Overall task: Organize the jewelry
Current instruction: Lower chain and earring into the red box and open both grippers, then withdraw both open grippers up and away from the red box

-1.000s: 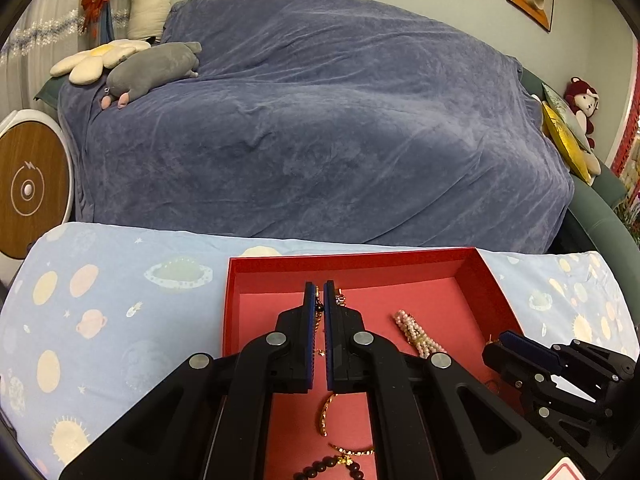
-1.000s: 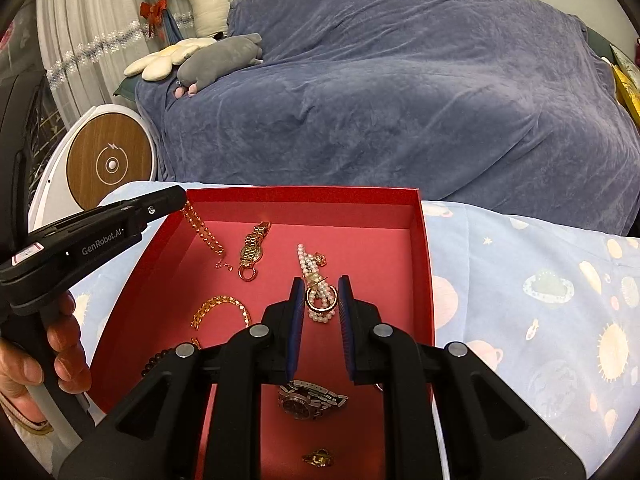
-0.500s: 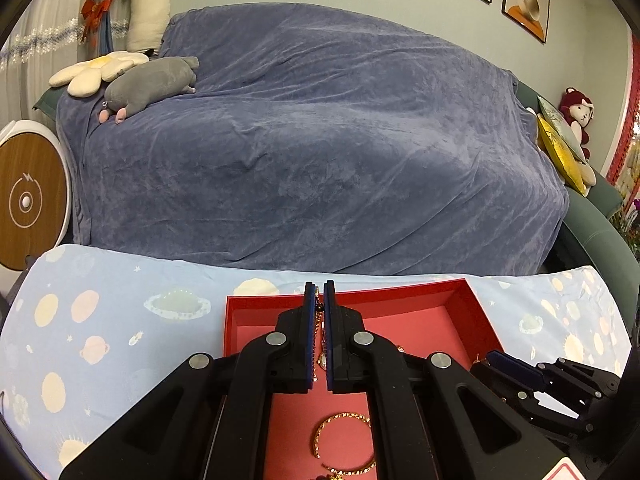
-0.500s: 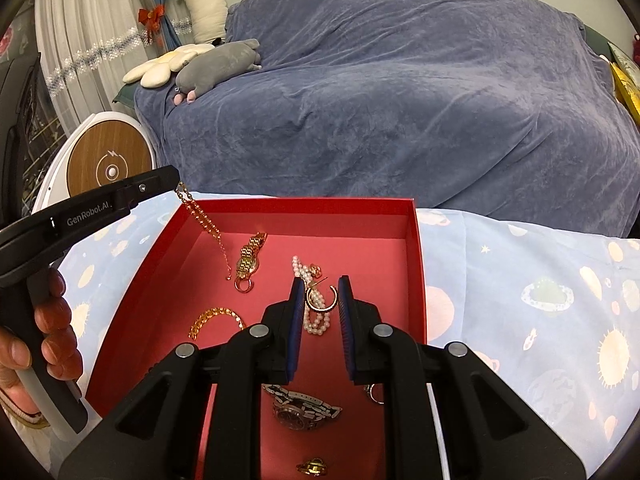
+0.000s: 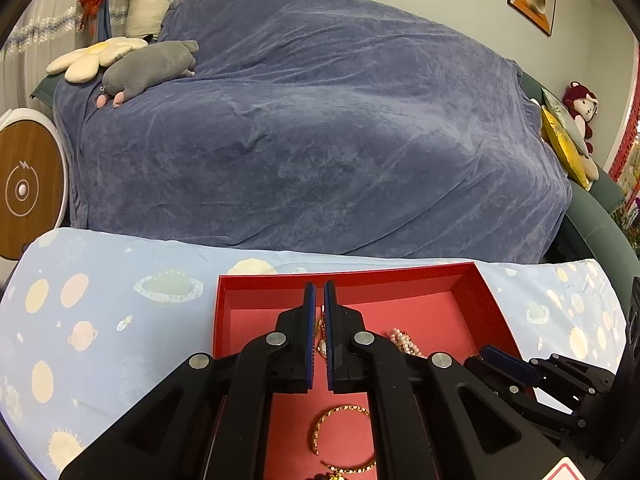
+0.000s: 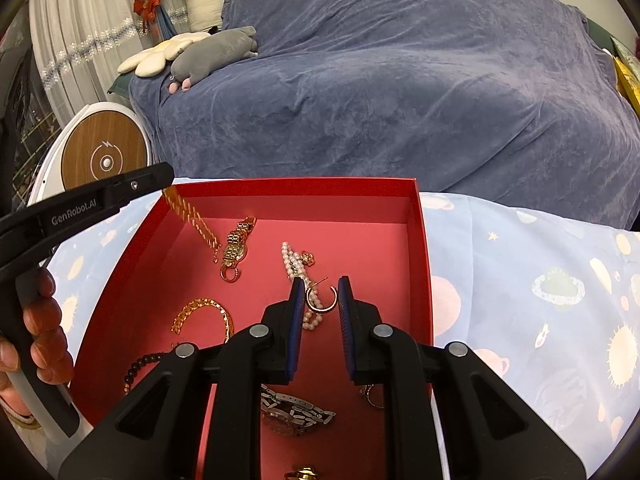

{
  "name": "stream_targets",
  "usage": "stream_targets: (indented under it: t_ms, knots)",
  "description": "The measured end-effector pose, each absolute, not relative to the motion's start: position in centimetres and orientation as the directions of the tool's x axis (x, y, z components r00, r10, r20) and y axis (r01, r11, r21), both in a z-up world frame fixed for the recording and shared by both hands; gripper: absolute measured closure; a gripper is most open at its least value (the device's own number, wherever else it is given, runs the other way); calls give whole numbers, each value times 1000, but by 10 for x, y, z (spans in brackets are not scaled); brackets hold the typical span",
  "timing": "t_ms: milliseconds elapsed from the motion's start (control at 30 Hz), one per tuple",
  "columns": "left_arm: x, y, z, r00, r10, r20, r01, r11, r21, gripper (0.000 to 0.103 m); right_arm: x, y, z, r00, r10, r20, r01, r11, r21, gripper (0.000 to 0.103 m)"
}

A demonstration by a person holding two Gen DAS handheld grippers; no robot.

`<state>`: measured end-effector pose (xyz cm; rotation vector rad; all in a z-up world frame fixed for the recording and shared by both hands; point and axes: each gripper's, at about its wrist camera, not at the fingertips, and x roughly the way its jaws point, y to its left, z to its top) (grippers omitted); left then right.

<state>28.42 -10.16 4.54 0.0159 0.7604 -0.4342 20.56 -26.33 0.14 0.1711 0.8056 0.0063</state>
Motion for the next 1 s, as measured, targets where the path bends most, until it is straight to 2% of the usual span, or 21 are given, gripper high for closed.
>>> stream_targets:
  t_ms: [233, 333, 367, 433, 533, 567, 633, 700, 867, 1000]
  knots:
    - [278, -101, 40, 649, -355, -673, 382, 917, -116, 98, 203, -260, 3, 699, 59, -712, 55, 989, 136, 86]
    - [273, -101, 38, 645, -349, -680, 381, 918, -110, 92, 200, -259, 4, 698, 59, -714, 58, 989, 138, 85]
    - [272, -101, 37, 645, -346, -682, 379, 919, -107, 91, 199, -258, 4, 697, 55, -715, 60, 989, 134, 83]
    - [269, -99, 36, 643, -344, -685, 382, 919, -103, 91, 196, -256, 5, 699, 48, -713, 63, 990, 129, 70]
    - [264, -97, 36, 641, -336, -690, 376, 921, -100, 86, 191, -253, 9, 703, 46, -709, 62, 990, 125, 68]
    - [262, -96, 36, 644, -329, -691, 369, 924, -96, 80, 188, -253, 11, 704, 44, -709, 64, 990, 125, 67]
    - [257, -96, 38, 650, -323, -688, 365, 926, -90, 75, 183, -252, 14, 707, 43, -706, 67, 990, 127, 59]
    - [251, -96, 40, 653, -319, -687, 366, 927, -83, 69, 178, -250, 18, 708, 37, -705, 69, 990, 121, 57]
    - [234, -97, 48, 655, -308, -690, 363, 929, -69, 62, 160, -246, 30, 712, 36, -701, 72, 990, 123, 50]
    - [215, -95, 56, 652, -315, -690, 371, 926, -71, 62, 142, -242, 39, 714, 35, -699, 72, 990, 123, 47]
